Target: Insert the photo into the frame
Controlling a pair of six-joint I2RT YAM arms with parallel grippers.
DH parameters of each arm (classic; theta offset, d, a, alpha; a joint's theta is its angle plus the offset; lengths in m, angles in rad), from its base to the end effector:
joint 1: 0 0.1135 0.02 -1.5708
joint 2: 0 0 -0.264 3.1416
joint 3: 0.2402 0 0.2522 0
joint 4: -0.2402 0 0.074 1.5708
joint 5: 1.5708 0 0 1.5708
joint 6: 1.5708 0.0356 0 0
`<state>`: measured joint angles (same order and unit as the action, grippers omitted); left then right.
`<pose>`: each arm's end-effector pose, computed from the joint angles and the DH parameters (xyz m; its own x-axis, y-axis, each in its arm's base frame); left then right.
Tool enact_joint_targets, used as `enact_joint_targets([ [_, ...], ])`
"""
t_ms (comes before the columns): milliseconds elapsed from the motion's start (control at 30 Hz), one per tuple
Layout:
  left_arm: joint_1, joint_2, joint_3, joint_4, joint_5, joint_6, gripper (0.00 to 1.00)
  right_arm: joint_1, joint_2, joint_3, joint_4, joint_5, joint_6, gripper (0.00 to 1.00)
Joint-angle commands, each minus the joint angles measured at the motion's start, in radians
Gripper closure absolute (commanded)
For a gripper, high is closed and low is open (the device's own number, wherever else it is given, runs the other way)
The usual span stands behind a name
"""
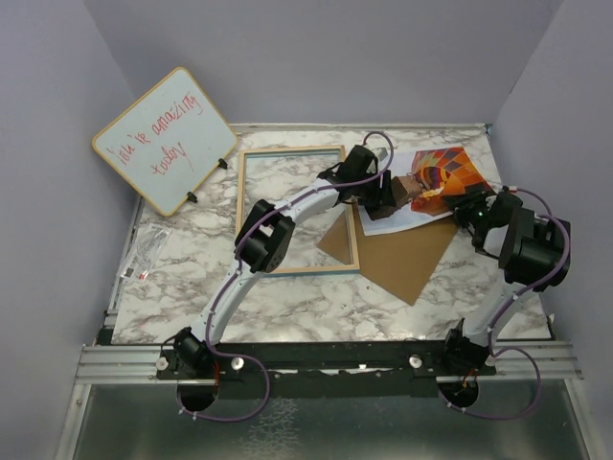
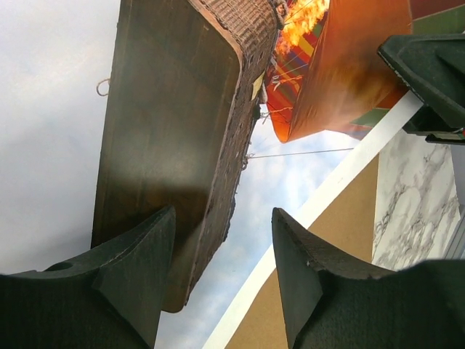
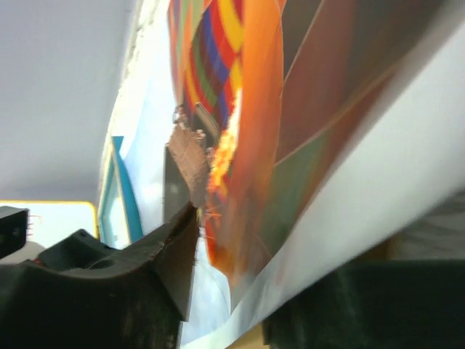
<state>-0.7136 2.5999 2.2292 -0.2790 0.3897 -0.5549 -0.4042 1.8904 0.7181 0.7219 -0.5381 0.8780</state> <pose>0.4307 -0.3908 0.1521 -0.8282 0.0724 -0.5557 0.4681 0.6347 -0.6149 0.3266 -0.1199 0.1161 -0.3222 0.8565 -0.4033 0.2527 0.4884 0.8352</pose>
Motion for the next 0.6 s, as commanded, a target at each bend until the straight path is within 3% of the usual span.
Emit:
enact_joint_targets([
  [0, -0.006, 0.064, -0.03, -0.146, 0.009, 0.033, 0.42, 0.045, 0.02, -0.025, 0.17, -0.037, 0.088, 0.68],
  [167, -0.004, 0.035, -0.014, -0.146, 0.019, 0.062, 0.42, 0.054, 0.027, -0.041, 0.287, -0.04, 0.131, 0.98],
  [433, 0.011, -0.145, -0.004, -0.146, 0.0, 0.179, 0.34, 0.054, 0.046, -0.081, 0.585, -0.106, 0.266, 0.99],
  [567, 0.029, -0.26, -0.012, -0.146, -0.033, 0.258, 0.3, 0.054, 0.012, -0.082, 0.652, -0.151, 0.322, 1.0],
])
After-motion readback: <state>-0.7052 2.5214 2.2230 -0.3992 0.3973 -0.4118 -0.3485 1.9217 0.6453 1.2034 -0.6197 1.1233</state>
